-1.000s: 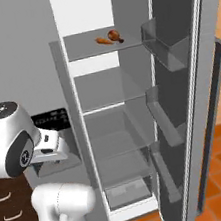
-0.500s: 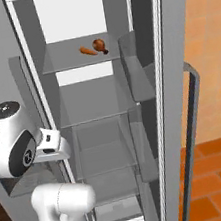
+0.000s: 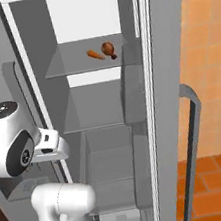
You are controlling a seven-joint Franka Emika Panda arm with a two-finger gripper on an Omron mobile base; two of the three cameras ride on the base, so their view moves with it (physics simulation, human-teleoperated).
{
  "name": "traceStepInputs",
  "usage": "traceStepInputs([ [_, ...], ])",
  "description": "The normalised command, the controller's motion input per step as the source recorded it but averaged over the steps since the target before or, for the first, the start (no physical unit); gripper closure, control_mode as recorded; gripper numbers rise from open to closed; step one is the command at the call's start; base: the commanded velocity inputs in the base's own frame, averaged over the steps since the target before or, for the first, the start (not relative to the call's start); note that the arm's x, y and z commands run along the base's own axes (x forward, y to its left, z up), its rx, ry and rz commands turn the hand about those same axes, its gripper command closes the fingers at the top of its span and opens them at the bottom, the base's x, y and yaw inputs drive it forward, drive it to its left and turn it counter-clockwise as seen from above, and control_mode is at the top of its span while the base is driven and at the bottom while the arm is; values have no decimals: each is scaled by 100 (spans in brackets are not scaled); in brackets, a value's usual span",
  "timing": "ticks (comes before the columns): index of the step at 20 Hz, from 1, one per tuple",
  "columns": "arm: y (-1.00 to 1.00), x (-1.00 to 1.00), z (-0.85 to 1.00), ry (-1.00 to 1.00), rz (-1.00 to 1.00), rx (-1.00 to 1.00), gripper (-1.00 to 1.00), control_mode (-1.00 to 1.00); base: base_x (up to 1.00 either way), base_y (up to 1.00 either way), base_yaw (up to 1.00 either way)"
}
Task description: Place one carrot and one chicken drumstick in each tupperware on the nearby counter, to pack two identical lunches.
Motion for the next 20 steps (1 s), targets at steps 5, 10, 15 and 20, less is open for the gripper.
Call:
traceStepInputs([
  [5, 0, 0, 0, 0, 0, 0, -100, 100, 0, -50, 2],
  [10, 0, 0, 0, 0, 0, 0, -100, 100, 22, -7, -9],
  [15, 0, 0, 0, 0, 0, 0, -100, 100, 13, -17, -16],
  [20, 0, 0, 0, 0, 0, 0, -100, 100, 1, -25, -16],
])
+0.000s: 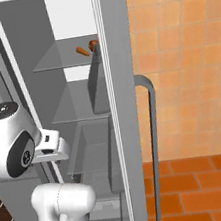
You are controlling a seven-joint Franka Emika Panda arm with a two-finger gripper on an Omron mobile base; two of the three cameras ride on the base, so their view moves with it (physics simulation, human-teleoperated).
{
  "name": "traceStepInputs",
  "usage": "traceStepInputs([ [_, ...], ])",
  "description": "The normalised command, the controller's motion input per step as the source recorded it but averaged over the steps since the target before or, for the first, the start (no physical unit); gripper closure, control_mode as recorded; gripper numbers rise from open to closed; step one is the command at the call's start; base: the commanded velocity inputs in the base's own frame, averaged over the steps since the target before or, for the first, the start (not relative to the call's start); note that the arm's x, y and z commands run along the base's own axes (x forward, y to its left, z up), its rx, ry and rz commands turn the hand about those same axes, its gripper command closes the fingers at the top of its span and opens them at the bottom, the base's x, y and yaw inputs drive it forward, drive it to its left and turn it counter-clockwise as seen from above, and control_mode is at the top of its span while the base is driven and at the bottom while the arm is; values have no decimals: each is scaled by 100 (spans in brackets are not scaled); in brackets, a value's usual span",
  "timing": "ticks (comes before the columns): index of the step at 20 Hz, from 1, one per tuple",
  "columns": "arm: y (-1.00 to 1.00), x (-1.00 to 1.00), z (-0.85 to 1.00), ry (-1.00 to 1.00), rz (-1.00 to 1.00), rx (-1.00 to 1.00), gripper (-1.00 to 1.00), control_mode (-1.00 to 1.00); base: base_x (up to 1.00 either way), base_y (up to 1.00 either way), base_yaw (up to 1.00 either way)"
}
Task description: Place one carrot and one chicken drumstick in each tupperware on the nearby counter, to pack two identical lunches.
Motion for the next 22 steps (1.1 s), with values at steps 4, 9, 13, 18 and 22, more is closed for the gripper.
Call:
traceStepInputs([
  [4, 0, 0, 0, 0, 0, 0, -100, 100, 0, -2, -1],
  [9, 0, 0, 0, 0, 0, 0, -100, 100, 0, 0, 0],
  [13, 10, -11, 71, -51, 6, -20, -100, -100, 0, 0, 0],
  [18, 0, 10, 85, -60, 1, -18, -100, -100, 0, 0, 0],
  [22, -1, 80, 98, -30, 0, -2, -100, -100, 0, 0, 0],
])
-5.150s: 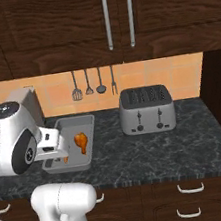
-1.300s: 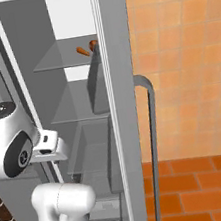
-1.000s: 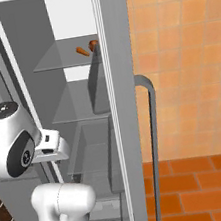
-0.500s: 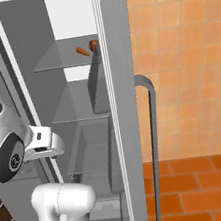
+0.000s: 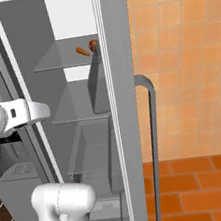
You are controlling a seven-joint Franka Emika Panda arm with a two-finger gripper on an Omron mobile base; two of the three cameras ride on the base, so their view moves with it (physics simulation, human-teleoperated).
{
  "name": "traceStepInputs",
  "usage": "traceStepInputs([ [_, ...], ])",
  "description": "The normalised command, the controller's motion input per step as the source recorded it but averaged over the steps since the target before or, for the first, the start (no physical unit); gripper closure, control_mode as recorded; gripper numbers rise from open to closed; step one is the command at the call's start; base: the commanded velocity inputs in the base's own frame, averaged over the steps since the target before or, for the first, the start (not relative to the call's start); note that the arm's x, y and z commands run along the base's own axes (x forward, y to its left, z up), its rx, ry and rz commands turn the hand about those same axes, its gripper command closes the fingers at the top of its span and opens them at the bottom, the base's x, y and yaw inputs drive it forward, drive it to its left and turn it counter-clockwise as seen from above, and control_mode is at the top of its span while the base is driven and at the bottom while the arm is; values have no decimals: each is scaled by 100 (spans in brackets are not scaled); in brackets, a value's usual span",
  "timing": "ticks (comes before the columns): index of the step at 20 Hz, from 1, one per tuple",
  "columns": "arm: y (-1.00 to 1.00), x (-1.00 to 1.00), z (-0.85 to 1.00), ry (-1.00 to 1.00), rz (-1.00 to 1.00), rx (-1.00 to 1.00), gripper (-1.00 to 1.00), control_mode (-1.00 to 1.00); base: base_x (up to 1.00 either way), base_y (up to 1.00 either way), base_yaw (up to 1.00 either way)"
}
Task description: Place one carrot and one chicken drumstick in each tupperware on the nearby counter, to pack two identical lunches.
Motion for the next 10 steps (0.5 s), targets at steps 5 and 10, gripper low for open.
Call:
traceStepInputs([
  [5, -12, 100, 66, -4, 0, 7, -100, -100, 0, 0, 0],
  [10, -21, 100, 33, 2, 0, 9, -100, -100, 0, 0, 0],
])
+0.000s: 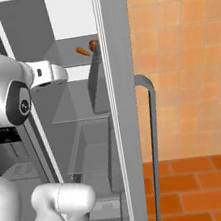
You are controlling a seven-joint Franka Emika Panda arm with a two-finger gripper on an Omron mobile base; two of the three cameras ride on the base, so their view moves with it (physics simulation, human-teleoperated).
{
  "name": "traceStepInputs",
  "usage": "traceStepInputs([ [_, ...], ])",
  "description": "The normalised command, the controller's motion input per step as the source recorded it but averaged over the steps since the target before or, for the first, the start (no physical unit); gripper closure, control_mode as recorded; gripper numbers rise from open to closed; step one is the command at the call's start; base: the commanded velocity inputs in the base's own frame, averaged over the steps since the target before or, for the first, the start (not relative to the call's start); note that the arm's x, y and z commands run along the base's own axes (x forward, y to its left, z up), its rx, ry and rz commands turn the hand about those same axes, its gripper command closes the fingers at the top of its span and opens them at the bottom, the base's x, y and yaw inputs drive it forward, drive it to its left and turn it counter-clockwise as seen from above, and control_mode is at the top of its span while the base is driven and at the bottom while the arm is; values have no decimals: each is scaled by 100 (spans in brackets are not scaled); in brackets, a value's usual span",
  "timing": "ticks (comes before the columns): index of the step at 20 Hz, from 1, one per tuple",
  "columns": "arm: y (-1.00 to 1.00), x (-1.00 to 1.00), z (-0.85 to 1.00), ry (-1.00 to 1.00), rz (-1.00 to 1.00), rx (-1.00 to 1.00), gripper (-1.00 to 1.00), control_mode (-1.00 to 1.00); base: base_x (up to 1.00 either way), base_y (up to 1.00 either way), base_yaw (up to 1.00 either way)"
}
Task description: Place one carrot and one chicken drumstick in each tupperware on the nearby counter, to pack two identical lunches.
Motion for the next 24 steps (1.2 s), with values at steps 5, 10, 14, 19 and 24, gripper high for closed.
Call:
traceStepInputs([
  [5, -5, 100, 3, 0, 0, 4, -100, -100, 0, 0, 0],
  [10, 0, 93, 32, 3, 6, 7, -100, -100, 0, 0, 0],
  [14, 0, 97, 5, 5, 9, 1, -100, -100, 0, 0, 0],
  [19, 0, 87, 6, 17, 4, 0, -100, -100, 0, 0, 0],
  [24, 1, 63, -6, 24, 4, -2, -100, -100, 0, 0, 0],
])
